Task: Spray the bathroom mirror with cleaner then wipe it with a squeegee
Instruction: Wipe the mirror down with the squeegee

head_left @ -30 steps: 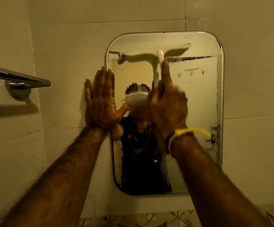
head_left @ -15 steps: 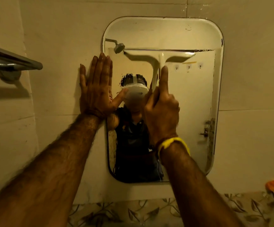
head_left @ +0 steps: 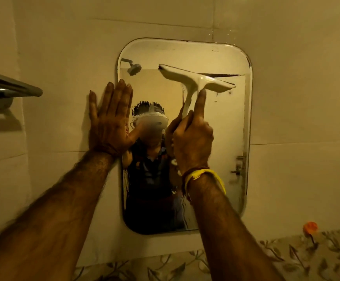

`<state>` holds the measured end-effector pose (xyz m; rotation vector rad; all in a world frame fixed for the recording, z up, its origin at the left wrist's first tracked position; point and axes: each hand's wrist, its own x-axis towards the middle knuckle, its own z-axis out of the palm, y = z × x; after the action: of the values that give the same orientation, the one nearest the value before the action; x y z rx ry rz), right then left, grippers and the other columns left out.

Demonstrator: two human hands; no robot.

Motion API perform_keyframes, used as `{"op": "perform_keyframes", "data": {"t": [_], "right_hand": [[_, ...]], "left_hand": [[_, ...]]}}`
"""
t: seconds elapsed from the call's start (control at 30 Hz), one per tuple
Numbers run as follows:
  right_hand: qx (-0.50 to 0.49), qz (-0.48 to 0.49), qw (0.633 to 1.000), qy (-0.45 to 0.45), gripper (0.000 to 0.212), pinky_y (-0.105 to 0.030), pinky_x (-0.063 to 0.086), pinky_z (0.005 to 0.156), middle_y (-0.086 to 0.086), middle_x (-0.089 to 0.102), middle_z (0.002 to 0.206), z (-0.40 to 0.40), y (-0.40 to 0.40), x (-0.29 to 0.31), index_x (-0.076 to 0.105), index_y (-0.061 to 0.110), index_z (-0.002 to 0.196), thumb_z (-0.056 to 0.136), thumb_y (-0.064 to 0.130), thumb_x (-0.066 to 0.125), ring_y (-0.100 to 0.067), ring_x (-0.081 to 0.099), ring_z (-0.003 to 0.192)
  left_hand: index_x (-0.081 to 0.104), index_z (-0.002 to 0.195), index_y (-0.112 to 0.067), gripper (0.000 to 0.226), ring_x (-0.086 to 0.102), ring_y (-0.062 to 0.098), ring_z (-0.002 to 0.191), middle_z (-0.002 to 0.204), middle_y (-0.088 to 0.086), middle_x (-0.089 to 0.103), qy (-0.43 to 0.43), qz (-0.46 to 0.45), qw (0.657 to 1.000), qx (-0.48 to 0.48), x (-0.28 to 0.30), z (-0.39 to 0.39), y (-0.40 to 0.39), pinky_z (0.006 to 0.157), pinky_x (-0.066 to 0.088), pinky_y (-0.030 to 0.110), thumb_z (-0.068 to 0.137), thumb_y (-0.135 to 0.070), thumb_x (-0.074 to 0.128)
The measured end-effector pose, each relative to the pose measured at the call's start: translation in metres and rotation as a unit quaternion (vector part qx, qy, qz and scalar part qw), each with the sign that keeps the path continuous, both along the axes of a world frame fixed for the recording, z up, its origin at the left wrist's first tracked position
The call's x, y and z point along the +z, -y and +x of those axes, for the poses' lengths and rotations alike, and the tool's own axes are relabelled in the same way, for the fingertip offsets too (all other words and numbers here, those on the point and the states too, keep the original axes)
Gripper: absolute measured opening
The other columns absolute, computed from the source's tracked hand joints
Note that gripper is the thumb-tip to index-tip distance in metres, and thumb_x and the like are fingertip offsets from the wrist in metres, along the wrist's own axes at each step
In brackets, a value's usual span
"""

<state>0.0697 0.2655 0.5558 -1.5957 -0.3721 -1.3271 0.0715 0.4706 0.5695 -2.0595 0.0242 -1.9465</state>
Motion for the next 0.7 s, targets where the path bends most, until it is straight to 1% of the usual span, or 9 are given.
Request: {"op": "perform_keyframes", "data": {"t": [0.13, 0.17, 0.23, 0.43, 0.5, 0.53, 0.6, 0.63, 0.7], "right_hand": [[-0.016, 0.044, 0.999, 0.007, 0.059, -0.02, 0.051, 0.054, 0.005, 0.058, 0.065, 0.015, 0.023, 0.048, 0.016, 0.028, 0.156, 0.101, 0.024, 0.04, -0.008, 0.057, 0.055], [-0.013, 0.059, 0.998, -0.006, 0.058, -0.023, 0.054, 0.053, 0.006, 0.058, 0.065, 0.018, 0.032, 0.065, 0.018, 0.028, 0.155, 0.101, 0.024, 0.04, -0.009, 0.058, 0.056], [-0.009, 0.062, 0.998, -0.033, 0.058, -0.034, 0.06, 0.06, 0.001, 0.061, 0.071, 0.018, 0.043, 0.076, 0.018, 0.028, 0.155, 0.101, 0.024, 0.04, -0.015, 0.063, 0.062], [0.009, 0.032, 0.998, -0.054, 0.059, -0.038, 0.061, 0.058, -0.008, 0.064, 0.069, 0.0, 0.029, -0.009, 0.013, 0.029, 0.155, 0.102, 0.03, 0.037, -0.021, 0.063, 0.057], [0.027, 0.033, 0.998, -0.042, 0.059, -0.033, 0.06, 0.054, -0.004, 0.062, 0.065, 0.007, 0.037, 0.005, 0.014, 0.03, 0.155, 0.102, 0.027, 0.039, -0.018, 0.063, 0.055], [0.033, 0.049, 0.998, -0.036, 0.057, -0.027, 0.058, 0.049, 0.0, 0.059, 0.063, 0.014, 0.046, 0.024, 0.016, 0.031, 0.154, 0.102, 0.024, 0.04, -0.015, 0.062, 0.053], [0.021, 0.075, 0.996, -0.038, 0.053, -0.007, 0.041, 0.036, 0.01, 0.05, 0.061, 0.025, 0.069, 0.071, 0.026, 0.028, 0.152, 0.102, 0.019, 0.04, -0.003, 0.054, 0.049], [0.015, 0.084, 0.995, -0.049, 0.052, -0.004, 0.032, 0.031, 0.014, 0.045, 0.062, 0.029, 0.078, 0.089, 0.03, 0.026, 0.152, 0.102, 0.018, 0.04, 0.0, 0.049, 0.05], [0.006, 0.091, 0.994, -0.065, 0.051, -0.006, 0.029, 0.032, 0.016, 0.041, 0.064, 0.031, 0.081, 0.101, 0.03, 0.026, 0.151, 0.101, 0.019, 0.04, 0.001, 0.045, 0.053]], "left_hand": [[0.012, 0.161, -0.018, 0.089, 0.012, 0.026, 0.156, 0.168, 0.006, 0.014, 0.006, 0.0, 1.0, -0.005, -0.001, 0.004, -0.004, 0.121, 0.008, 0.065, 0.094, -0.068, 0.04], [0.012, 0.161, -0.018, 0.089, 0.012, 0.026, 0.156, 0.168, 0.006, 0.014, 0.007, -0.002, 1.0, -0.005, 0.0, 0.004, -0.005, 0.121, 0.008, 0.064, 0.093, -0.069, 0.04], [0.014, 0.161, -0.018, 0.089, 0.012, 0.026, 0.156, 0.168, 0.006, 0.015, 0.004, -0.001, 1.0, -0.004, -0.001, 0.003, -0.004, 0.121, 0.008, 0.064, 0.093, -0.069, 0.039], [0.017, 0.161, -0.019, 0.088, 0.012, 0.026, 0.156, 0.168, 0.006, 0.014, -0.003, -0.007, 1.0, -0.022, -0.001, 0.004, -0.003, 0.121, 0.004, 0.064, 0.092, -0.069, 0.039], [0.017, 0.161, -0.019, 0.088, 0.011, 0.027, 0.156, 0.168, 0.006, 0.013, 0.0, -0.013, 0.999, -0.031, -0.003, 0.004, -0.006, 0.121, 0.003, 0.065, 0.092, -0.066, 0.043], [0.016, 0.161, -0.019, 0.088, 0.01, 0.027, 0.156, 0.169, 0.006, 0.013, -0.002, -0.014, 0.999, -0.036, -0.003, 0.005, -0.006, 0.121, 0.002, 0.065, 0.092, -0.065, 0.043], [0.014, 0.161, -0.02, 0.087, 0.009, 0.027, 0.156, 0.169, 0.006, 0.011, -0.009, -0.016, 0.999, -0.041, -0.003, 0.005, -0.003, 0.12, 0.001, 0.065, 0.092, -0.064, 0.043], [0.013, 0.161, -0.019, 0.087, 0.009, 0.028, 0.156, 0.169, 0.007, 0.011, -0.01, -0.016, 0.999, -0.039, -0.003, 0.004, -0.001, 0.12, 0.0, 0.065, 0.092, -0.064, 0.043], [0.013, 0.161, -0.019, 0.086, 0.008, 0.028, 0.156, 0.169, 0.007, 0.01, -0.017, -0.017, 0.999, -0.036, -0.002, 0.002, 0.001, 0.119, 0.0, 0.067, 0.093, -0.063, 0.041]]}}
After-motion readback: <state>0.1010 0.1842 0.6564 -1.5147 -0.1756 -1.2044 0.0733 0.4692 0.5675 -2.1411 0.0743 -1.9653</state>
